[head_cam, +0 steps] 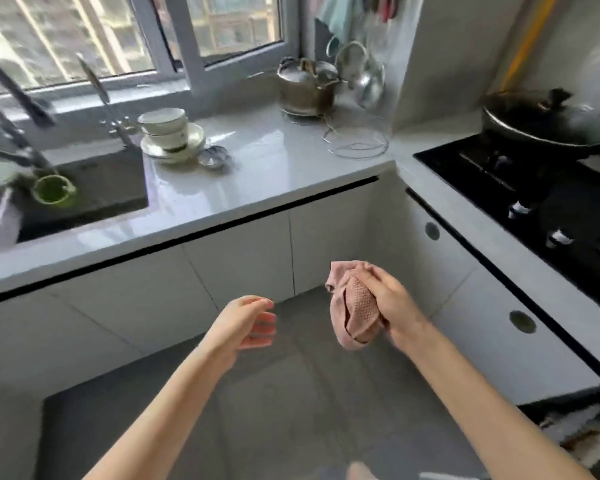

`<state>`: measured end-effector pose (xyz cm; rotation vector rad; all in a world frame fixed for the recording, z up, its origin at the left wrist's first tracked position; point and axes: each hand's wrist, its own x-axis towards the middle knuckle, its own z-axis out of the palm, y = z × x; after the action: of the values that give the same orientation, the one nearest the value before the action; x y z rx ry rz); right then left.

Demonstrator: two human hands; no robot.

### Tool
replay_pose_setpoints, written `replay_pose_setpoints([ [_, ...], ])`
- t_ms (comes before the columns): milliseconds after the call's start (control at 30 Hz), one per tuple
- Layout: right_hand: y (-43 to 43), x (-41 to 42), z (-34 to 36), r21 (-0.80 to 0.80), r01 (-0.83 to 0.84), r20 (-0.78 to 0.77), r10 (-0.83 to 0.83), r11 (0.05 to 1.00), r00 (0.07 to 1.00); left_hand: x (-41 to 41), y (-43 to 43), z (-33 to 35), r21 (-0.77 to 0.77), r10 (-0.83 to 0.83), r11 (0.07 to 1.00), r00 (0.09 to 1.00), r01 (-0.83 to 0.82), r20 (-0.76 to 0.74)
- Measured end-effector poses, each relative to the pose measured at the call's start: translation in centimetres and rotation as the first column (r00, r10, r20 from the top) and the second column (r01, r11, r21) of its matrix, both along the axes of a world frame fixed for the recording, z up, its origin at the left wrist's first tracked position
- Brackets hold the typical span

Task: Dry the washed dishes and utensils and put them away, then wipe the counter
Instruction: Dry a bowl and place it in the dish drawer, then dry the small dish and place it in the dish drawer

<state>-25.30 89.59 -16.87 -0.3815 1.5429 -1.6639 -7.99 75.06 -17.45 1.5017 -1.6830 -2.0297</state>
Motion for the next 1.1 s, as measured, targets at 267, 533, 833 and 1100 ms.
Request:
replay_pose_setpoints([
  [267,-18.8,-1.6,2.6,-0.061,-0.290,-0.112,0.282,0.955,0.953,3.7,-13.4,0.3,-0.023,0.320,0.947,0.946,-0.321,-0.043],
  [533,-37.0,-9.4,1.1,-0.008,-0.277,-0.205,0.270,0.961,0.941,-5.3,-29.1,-2.0,-0.017,0.466,0.883,0.880,-0.470,-0.093],
  [833,-50.0,-21.0,-0.6,0.115,-0.229,-0.172,0.247,0.967,0.954,-22.7,-45.6,-7.1,0.160,0.664,0.740,0.748,-0.654,-0.012],
  [1100,-55.2,-24.7,-3.0,0.171,-0.268,-0.122,0.290,0.948,0.949,-26.4,-51.3,-10.5,-0.198,0.656,0.755,0.706,-0.626,0.268],
])
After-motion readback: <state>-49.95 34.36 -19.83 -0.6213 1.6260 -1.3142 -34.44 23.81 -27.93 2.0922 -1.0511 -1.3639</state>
